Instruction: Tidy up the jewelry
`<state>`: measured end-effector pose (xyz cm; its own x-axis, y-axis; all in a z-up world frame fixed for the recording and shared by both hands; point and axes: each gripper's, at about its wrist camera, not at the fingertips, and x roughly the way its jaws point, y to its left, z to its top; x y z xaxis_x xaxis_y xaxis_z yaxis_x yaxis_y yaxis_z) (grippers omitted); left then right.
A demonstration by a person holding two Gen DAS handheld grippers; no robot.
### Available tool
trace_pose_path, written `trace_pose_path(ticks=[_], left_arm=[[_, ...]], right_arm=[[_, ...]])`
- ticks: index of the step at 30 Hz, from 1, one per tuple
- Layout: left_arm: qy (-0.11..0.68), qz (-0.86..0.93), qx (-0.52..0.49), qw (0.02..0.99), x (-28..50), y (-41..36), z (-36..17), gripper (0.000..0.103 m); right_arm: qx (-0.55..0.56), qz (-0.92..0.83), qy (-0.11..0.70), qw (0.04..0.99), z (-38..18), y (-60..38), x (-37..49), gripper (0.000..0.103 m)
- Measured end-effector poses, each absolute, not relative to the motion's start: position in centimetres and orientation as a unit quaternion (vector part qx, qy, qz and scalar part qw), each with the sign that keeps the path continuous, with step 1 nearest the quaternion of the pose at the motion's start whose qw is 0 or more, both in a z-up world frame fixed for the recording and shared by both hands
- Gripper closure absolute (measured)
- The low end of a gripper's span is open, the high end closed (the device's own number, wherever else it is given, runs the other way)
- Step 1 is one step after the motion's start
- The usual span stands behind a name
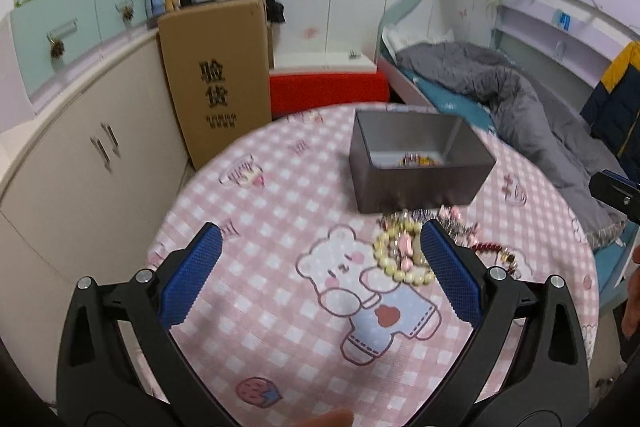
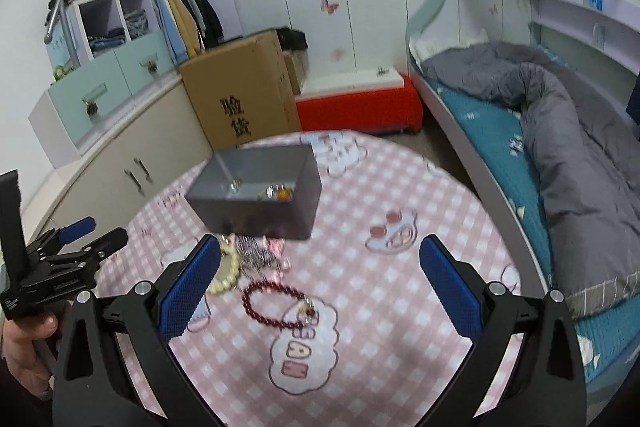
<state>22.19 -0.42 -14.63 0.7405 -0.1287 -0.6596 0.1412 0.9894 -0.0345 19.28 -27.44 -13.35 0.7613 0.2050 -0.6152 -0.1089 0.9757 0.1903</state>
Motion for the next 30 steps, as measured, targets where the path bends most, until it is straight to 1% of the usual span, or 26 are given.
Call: trace_pose_path(ticks=[9,15,16,19,21,23,24,25,30], left_arm=[[0.408,-0.081,0.029,0.909,25.0,-2.6,-19.6,0.006],[0.433,-0.081,0.048,0.896,26.6,-3.5,-21.5,0.015],[0.437,-0.084,0.053,0.894,26.8,-3.7,-21.8,0.018],[0.437,-0.085,0.056,0.894,27.0,-4.0,-22.3,0.019],[0.433,-0.100,0.057,0.894,26.9,-4.1,-22.1,0.031],[0.426,-0.120,0.067,0.894,26.7,-4.5,-21.8,0.075],[0.426,-0.134,0.075,0.892,26.5,-4.9,-21.7,0.081],[0.427,-0.143,0.076,0.890,26.4,-5.1,-21.7,0.093],[0.423,-0.181,0.042,0.887,25.3,-4.5,-21.0,0.094]], right_arm=[[0.070,0.093,0.361,0.925,-15.3,-26.8,20.0,0.007],[0.070,0.093,0.375,0.920,-16.2,-26.8,20.4,0.007],[0.070,0.093,0.376,0.919,-16.3,-26.9,20.5,0.007],[0.072,0.091,0.380,0.918,-16.6,-27.0,20.6,0.007],[0.075,0.091,0.383,0.916,-16.7,-27.1,20.7,0.007],[0.075,0.092,0.384,0.916,-16.8,-27.1,20.8,0.007],[0.074,0.094,0.384,0.916,-16.8,-27.0,20.8,0.007],[0.074,0.095,0.384,0.915,-16.8,-27.0,20.8,0.007],[0.073,0.098,0.384,0.915,-16.8,-27.0,20.7,0.007]])
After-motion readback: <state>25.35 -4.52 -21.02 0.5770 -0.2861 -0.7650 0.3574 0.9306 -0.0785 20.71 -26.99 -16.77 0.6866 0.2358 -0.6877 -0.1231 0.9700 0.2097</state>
